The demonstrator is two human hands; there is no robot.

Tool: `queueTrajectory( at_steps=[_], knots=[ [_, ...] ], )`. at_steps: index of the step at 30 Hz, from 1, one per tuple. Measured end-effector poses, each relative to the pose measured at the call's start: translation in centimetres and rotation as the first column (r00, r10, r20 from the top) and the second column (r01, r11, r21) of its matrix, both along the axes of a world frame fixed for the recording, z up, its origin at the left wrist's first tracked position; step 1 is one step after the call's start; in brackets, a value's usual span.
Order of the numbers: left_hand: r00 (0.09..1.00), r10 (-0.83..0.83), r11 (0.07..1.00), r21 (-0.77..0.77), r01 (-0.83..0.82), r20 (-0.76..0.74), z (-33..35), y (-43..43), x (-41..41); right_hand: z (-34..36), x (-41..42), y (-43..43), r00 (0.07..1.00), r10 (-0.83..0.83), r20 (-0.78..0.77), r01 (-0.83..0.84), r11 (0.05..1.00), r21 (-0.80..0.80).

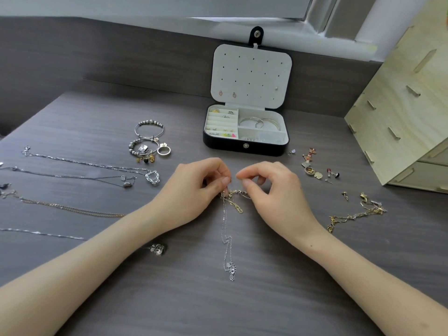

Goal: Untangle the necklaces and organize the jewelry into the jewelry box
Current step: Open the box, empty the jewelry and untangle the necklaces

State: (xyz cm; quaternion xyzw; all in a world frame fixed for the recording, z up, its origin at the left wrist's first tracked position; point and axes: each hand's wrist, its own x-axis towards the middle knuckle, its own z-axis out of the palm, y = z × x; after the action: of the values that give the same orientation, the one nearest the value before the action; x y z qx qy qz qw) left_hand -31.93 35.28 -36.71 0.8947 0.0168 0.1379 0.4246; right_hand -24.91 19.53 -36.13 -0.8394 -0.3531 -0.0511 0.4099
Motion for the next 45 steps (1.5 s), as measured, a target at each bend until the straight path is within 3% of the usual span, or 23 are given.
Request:
queueTrajectory(
  at_steps=[5, 14, 22, 25, 29, 34, 40, 45],
  knots=[
    [0.998, -0.046, 0.996, 0.080, 0.043, 0.040, 0.2, 0.1, -0.5, 1.4, 1.6, 0.8, 0.990, 0.125, -0.065, -0.134, 0.979, -0.156],
    [0.990, -0.078, 0.989, 0.136, 0.062, 0.115, 0.1, 0.7, -0.9, 3.9, 3.8, 2.7, 0.901, 0.337, -0.272, -0.427, 0.796, -0.429],
    [0.989, -0.073, 0.991, 0.121, 0.057, 0.132, 0.1, 0.5, -1.1, 4.7, 3.0, 3.0, 0.902, 0.404, -0.153, -0.395, 0.627, -0.672],
    [0.989, -0.071, 0.989, 0.136, 0.052, 0.133, 0.2, 0.5, -1.1, 4.3, 2.7, 2.7, 0.913, 0.394, -0.104, -0.348, 0.621, -0.702],
    [0.989, -0.083, 0.982, 0.178, 0.060, 0.122, 0.3, 0.5, -1.3, 4.2, 2.9, 2.0, 0.925, 0.313, -0.213, -0.379, 0.782, -0.495],
    [0.988, -0.082, 0.978, 0.204, 0.055, 0.130, 0.1, 0.7, -1.2, 4.5, 2.9, 0.4, 0.898, 0.131, -0.420, -0.244, 0.942, -0.229],
    [0.989, -0.088, 0.978, 0.200, 0.063, 0.119, 0.0, 0.6, -1.2, 4.8, 3.1, -0.5, 0.782, 0.134, -0.609, -0.097, 0.991, 0.092],
    [0.987, -0.125, 0.974, 0.204, 0.102, 0.104, -0.1, 0.7, -1.1, 5.2, 3.2, -0.2, 0.733, 0.142, -0.665, 0.012, 0.975, 0.221]
  ],
)
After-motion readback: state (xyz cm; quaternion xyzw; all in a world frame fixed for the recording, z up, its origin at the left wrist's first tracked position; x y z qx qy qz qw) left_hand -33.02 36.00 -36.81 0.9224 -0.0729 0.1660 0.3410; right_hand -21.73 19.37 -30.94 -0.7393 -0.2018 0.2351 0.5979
